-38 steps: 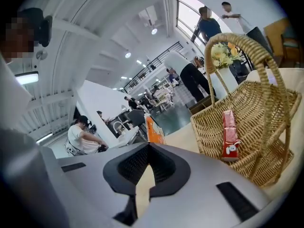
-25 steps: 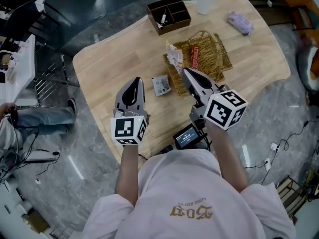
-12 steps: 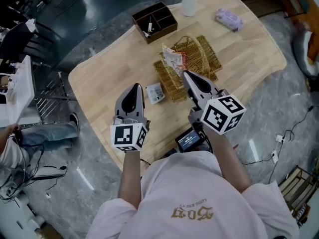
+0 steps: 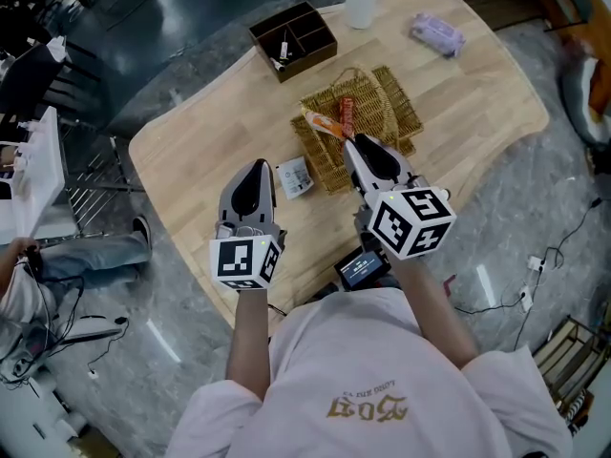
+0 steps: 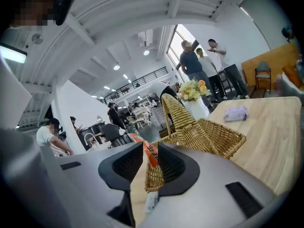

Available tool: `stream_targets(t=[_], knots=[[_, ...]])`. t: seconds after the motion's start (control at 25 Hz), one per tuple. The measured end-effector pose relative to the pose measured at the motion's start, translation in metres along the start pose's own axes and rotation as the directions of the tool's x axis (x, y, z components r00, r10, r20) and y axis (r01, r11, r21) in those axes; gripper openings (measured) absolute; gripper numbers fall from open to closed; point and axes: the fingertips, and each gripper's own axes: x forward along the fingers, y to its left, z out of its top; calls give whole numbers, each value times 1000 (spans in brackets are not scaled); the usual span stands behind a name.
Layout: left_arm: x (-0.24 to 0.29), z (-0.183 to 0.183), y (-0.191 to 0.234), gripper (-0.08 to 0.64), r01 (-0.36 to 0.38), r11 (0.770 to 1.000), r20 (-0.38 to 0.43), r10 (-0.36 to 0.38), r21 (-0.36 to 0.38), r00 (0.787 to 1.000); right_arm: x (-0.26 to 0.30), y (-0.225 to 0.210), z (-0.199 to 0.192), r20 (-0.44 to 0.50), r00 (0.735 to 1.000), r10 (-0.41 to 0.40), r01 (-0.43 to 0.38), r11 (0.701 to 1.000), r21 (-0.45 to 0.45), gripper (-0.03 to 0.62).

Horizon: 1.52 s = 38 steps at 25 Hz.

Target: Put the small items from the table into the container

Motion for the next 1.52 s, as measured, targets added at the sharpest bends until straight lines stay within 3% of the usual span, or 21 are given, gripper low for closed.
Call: stream_targets(t=[0.2,0.72,0.88,0.96,1.04,1.28,1.52], knots=[[0,-3,-2,8,3,1000,-8,-3,-2,1000,2,1,-9,-35,999,-29,27,998,-49,109],[-13,2,3,8,-4,1000,5,4,0,1000,-8,12,-9,-14,1000,-24,23,999,-46,109],[-24,7,9,8,-22,1000,18,21,3,1000,-11,25,-5,10,1000,14,-14,998,-56,104],[-29,9,12,8,-33,999,23,33,6,999,-13,33,-2,25,999,37,-35,996,-83,41],[-35,12,15,8,-43,999,30,43,13,999,-14,42,-1,28,998,52,-49,992,-120,24],[-60,24,24,8,-87,996,59,85,28,995,-19,70,2,42,992,115,-106,979,-174,18],[-92,47,35,8,-156,987,127,149,47,981,-31,101,16,89,982,166,-126,930,-344,18]])
